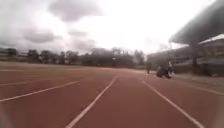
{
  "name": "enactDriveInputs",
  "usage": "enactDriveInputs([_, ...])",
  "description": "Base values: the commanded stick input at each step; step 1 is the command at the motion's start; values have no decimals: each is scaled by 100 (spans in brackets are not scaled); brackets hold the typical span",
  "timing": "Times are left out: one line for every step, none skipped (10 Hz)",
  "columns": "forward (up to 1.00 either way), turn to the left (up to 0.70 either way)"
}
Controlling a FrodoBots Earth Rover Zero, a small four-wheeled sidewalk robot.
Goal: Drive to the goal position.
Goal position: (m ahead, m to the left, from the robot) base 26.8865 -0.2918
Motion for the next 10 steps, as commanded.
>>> enactDriveInputs([85, -11])
enactDriveInputs([85, 0])
enactDriveInputs([85, 0])
enactDriveInputs([85, 0])
enactDriveInputs([85, 0])
enactDriveInputs([85, 0])
enactDriveInputs([85, 0])
enactDriveInputs([85, 0])
enactDriveInputs([85, 0])
enactDriveInputs([85, 0])
